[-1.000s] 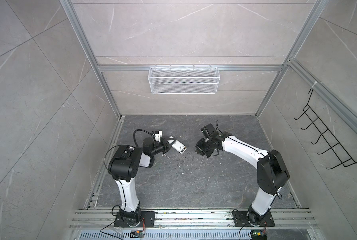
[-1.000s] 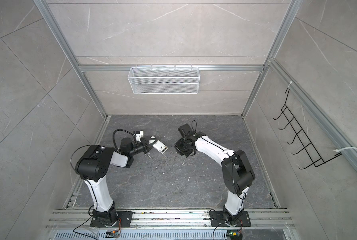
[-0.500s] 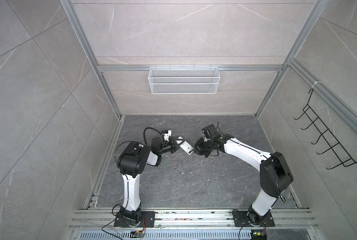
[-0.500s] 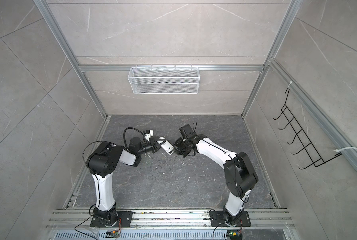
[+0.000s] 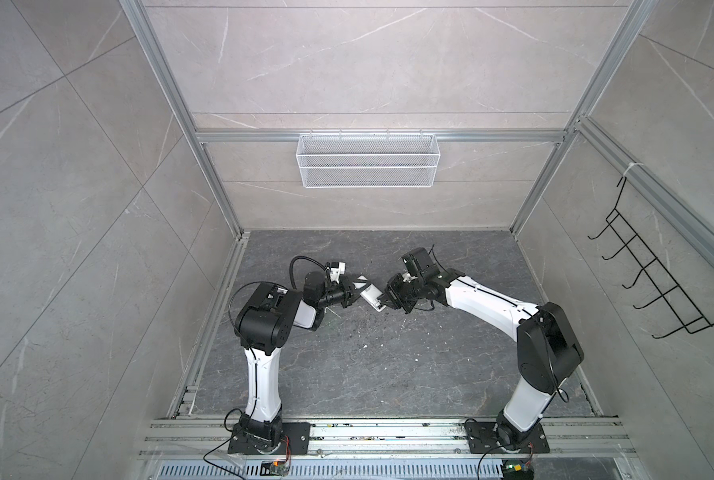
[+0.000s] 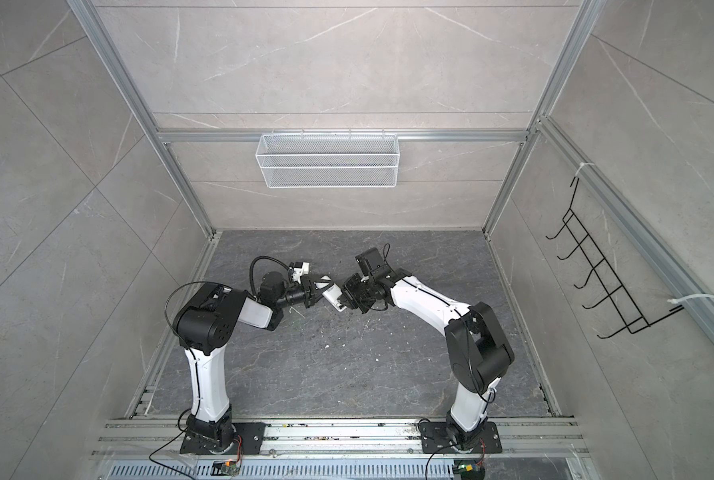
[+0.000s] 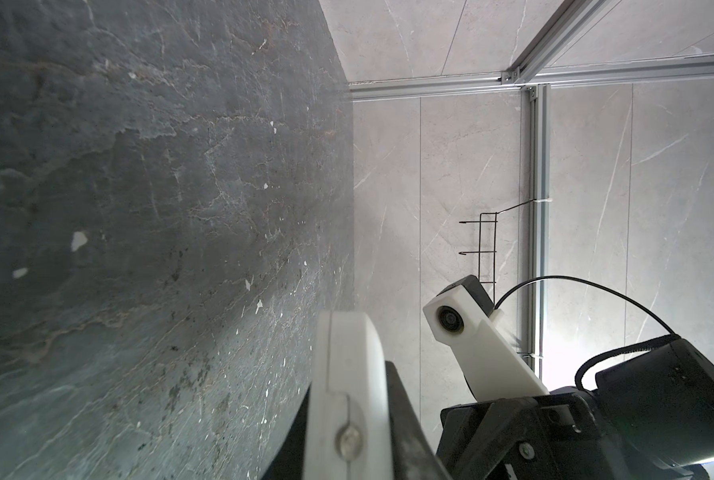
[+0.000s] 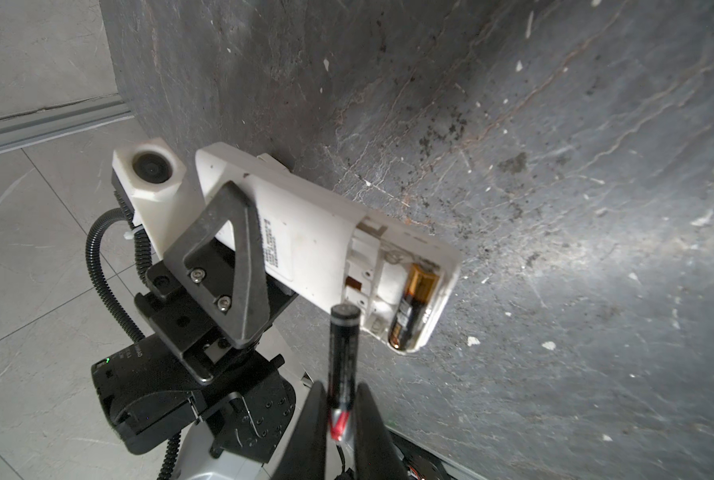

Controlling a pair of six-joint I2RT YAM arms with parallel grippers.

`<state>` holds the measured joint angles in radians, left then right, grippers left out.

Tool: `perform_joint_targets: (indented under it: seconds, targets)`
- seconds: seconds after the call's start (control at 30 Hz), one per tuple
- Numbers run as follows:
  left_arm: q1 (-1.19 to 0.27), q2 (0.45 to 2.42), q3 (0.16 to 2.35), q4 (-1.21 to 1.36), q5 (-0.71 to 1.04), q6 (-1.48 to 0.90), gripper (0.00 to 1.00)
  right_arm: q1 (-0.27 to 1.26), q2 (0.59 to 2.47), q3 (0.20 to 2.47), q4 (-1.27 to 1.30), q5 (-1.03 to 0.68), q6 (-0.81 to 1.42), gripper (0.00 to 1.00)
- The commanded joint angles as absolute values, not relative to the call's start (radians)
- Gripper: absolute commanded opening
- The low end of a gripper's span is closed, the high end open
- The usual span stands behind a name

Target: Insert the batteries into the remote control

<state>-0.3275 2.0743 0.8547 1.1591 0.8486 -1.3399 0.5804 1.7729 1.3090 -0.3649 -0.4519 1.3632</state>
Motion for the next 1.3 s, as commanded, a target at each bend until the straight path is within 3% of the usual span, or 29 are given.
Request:
perform_joint_targets:
  seconds: [0.0,1.27]
  targets:
    - [-0.331,2.062,0.886,1.183,0.884,-1.337,0.0,0.586,1.794,1.322,-0.344,-0.47,1.382,0.16]
    - [-0.331,2.051,0.887,1.275,0.904,-1.371,0.0,0.583,1.852,1.335,-0.418,-0.405,1.348,0.16]
